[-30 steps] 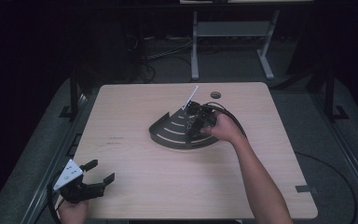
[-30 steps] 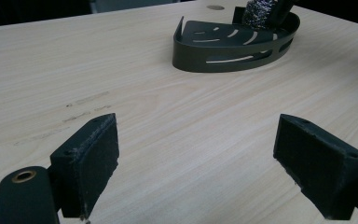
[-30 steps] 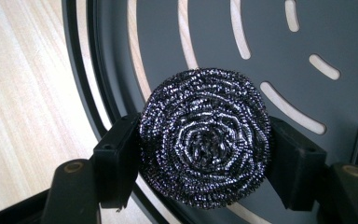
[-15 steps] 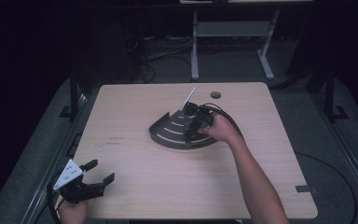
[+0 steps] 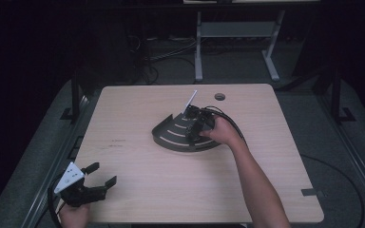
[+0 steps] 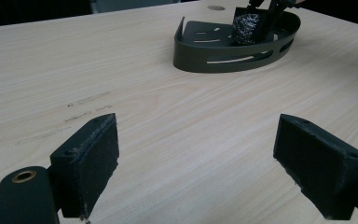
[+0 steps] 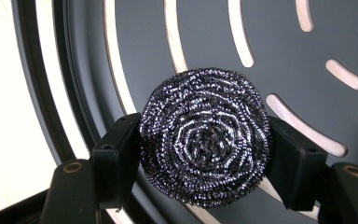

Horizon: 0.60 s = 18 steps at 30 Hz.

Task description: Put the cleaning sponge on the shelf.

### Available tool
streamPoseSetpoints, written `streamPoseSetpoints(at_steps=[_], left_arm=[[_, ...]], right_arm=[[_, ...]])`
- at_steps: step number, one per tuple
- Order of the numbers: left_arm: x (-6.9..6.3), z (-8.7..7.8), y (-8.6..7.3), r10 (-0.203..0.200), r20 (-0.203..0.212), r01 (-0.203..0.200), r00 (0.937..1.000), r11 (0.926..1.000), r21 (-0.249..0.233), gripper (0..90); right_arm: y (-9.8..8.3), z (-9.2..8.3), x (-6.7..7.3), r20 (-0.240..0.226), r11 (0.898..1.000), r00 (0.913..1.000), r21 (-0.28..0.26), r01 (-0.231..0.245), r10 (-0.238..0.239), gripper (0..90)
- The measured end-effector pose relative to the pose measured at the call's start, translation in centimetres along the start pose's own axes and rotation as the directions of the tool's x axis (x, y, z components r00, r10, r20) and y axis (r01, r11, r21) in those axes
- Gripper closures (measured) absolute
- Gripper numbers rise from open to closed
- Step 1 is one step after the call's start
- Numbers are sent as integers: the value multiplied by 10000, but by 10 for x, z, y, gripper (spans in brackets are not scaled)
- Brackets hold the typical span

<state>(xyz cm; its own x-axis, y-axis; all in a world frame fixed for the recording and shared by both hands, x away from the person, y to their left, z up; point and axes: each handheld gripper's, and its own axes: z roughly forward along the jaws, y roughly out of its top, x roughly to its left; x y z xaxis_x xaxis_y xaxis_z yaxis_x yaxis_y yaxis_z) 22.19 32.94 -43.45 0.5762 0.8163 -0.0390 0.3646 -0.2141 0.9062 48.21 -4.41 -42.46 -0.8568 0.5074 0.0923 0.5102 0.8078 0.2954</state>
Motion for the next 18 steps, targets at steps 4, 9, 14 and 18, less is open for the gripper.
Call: streamPoseSetpoints(at_steps=[4,9,14,18], left_arm=[[0,0,0,-31,-30,31,10000,10000,-25,134],[1,0,0,-31,-27,31,10000,10000,-30,134],[1,-1,0,-22,-35,22,10000,10000,-41,134],[1,-1,0,-11,-36,10,10000,10000,-36,134]], right_arm=[[1,4,0,49,10000,10000,51,25,-25,320],[3,5,-1,46,10000,10000,-22,-49,49,320],[4,6,-2,84,9999,9999,-81,-111,111,319],[5,10,-3,172,9999,9998,-38,-129,129,316]])
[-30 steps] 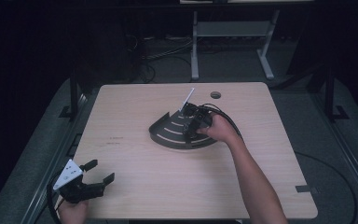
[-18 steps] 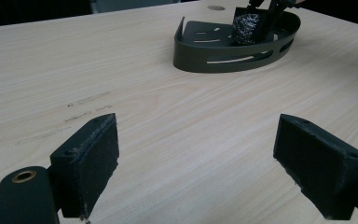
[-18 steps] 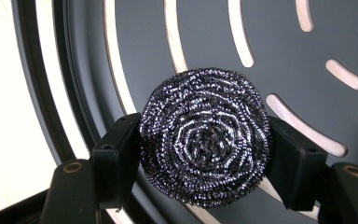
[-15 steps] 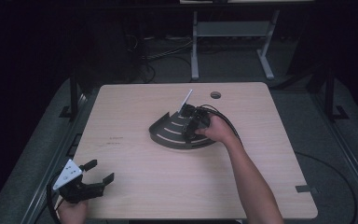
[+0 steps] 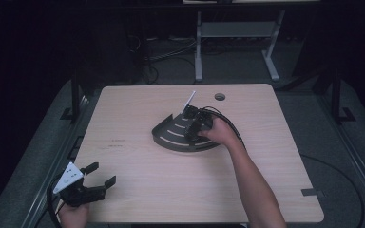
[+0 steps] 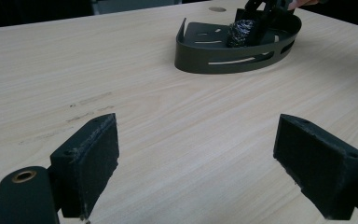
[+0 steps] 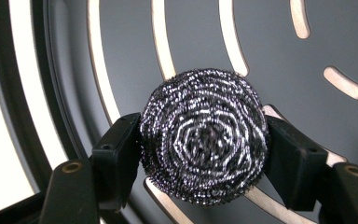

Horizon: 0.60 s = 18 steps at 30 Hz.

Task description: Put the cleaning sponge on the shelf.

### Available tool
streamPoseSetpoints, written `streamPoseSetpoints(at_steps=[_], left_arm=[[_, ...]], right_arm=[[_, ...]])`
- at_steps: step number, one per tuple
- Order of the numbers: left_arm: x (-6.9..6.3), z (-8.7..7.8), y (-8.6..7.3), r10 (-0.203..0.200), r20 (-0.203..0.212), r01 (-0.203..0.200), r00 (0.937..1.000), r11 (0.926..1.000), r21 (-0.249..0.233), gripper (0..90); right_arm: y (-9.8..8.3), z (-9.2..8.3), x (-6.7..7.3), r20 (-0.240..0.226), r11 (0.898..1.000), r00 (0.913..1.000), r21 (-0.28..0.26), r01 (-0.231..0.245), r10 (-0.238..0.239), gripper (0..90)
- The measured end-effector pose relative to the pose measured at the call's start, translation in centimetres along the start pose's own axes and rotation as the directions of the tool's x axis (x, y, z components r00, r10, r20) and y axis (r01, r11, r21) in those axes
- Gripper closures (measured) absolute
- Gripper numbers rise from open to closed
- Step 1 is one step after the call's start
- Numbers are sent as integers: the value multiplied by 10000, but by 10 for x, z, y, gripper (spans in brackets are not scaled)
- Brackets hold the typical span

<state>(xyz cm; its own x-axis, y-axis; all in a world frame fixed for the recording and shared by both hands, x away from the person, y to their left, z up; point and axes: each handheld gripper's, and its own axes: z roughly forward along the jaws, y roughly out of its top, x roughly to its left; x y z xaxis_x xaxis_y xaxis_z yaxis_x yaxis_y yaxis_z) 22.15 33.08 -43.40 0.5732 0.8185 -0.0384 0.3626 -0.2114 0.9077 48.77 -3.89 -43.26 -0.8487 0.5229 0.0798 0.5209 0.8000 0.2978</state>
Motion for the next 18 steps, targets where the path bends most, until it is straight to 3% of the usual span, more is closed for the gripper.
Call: streamPoseSetpoints(at_steps=[18], left_arm=[[0,0,0,-29,1,29,10000,10000,6,134]], right_arm=[[0,0,1,14,10000,10000,-24,23,-23,295]])
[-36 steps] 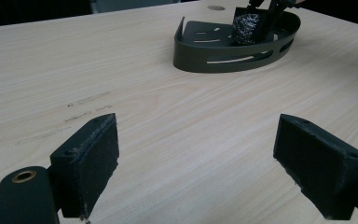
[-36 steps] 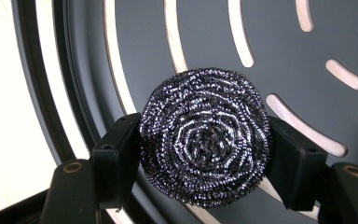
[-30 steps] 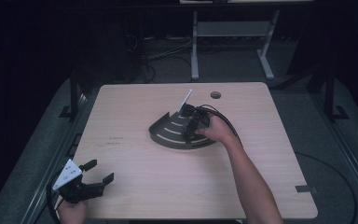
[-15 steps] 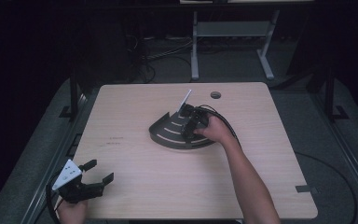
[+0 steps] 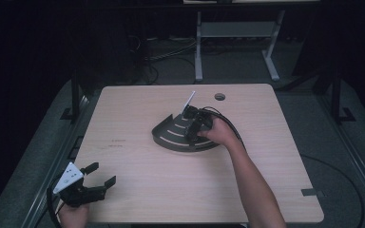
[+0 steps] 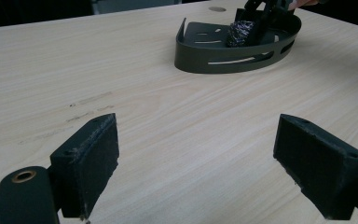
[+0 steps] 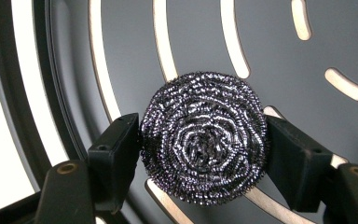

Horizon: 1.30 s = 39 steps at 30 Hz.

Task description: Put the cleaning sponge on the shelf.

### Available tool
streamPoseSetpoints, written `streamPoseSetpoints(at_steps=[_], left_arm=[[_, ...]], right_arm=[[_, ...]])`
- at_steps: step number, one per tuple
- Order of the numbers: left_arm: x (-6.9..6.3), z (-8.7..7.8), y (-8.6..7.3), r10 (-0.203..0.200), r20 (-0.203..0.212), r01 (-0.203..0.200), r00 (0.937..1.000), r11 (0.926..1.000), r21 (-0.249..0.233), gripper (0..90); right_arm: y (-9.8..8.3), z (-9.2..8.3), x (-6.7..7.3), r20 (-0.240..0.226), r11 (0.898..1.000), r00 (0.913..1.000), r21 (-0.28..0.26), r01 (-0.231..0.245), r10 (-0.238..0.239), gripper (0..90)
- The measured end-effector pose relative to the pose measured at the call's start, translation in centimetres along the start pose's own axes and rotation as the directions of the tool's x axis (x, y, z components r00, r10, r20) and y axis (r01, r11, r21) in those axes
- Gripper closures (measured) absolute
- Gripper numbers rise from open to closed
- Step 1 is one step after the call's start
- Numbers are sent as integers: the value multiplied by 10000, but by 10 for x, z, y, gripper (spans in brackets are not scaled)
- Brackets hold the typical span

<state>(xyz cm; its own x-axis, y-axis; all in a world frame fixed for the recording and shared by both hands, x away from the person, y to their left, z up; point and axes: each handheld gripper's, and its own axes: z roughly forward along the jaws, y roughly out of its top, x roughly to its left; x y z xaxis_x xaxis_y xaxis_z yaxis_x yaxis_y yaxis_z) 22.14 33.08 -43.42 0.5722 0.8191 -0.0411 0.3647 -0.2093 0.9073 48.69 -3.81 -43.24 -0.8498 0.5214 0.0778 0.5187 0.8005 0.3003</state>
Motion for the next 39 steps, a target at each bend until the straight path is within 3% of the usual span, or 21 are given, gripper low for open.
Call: streamPoseSetpoints(at_steps=[15,39], left_arm=[[0,0,0,-3,3,3,10000,10000,0,134],[0,-2,0,24,-57,-24,10000,10000,6,134]], right_arm=[[-3,-17,2,-65,9993,9999,-361,-106,104,196],[-14,-55,11,73,9944,10000,-1055,67,-60,154]])
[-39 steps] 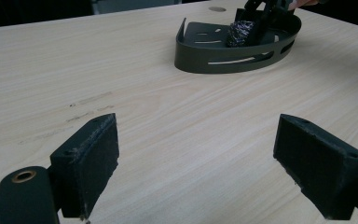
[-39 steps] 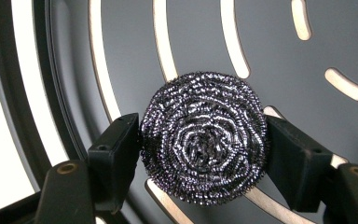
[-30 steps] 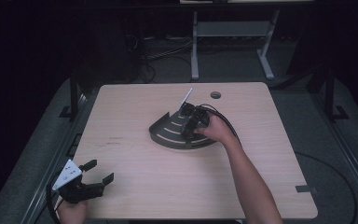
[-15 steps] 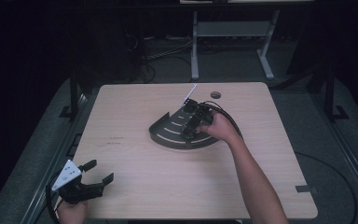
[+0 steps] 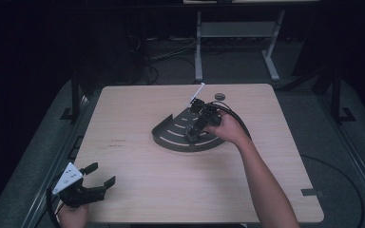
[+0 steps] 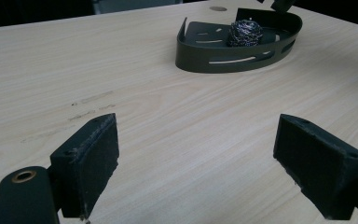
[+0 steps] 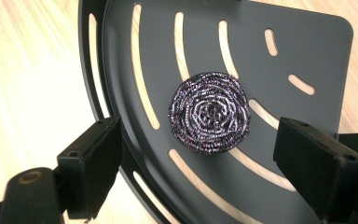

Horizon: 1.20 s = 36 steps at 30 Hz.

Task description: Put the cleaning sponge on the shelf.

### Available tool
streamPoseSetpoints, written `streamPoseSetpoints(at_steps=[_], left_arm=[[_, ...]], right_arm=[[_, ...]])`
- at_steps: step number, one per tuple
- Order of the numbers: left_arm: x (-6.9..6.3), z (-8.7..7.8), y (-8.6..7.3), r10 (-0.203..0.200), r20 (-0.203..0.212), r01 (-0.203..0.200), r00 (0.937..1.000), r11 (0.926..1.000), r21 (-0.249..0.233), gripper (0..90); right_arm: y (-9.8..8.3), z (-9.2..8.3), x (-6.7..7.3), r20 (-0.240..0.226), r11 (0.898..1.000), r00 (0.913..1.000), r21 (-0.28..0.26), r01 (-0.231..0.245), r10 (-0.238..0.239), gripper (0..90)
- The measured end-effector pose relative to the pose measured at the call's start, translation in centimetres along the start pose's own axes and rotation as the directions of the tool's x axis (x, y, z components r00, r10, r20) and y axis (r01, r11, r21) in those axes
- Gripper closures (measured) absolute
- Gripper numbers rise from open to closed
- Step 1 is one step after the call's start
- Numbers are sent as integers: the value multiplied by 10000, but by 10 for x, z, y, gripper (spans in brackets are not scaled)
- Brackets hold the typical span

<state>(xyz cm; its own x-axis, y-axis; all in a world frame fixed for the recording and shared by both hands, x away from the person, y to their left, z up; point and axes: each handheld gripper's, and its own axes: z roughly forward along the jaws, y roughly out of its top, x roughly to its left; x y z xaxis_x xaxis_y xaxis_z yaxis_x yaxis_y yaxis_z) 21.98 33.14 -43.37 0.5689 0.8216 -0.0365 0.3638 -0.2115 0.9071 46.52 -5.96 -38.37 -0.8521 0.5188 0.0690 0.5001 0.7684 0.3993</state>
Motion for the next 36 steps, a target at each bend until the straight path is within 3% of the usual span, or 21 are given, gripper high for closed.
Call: streamPoseSetpoints(at_steps=[36], left_arm=[[-3,2,0,93,16,-93,10000,9999,76,133]], right_arm=[[-43,-27,5,25,9986,9998,-490,-193,195,145]])
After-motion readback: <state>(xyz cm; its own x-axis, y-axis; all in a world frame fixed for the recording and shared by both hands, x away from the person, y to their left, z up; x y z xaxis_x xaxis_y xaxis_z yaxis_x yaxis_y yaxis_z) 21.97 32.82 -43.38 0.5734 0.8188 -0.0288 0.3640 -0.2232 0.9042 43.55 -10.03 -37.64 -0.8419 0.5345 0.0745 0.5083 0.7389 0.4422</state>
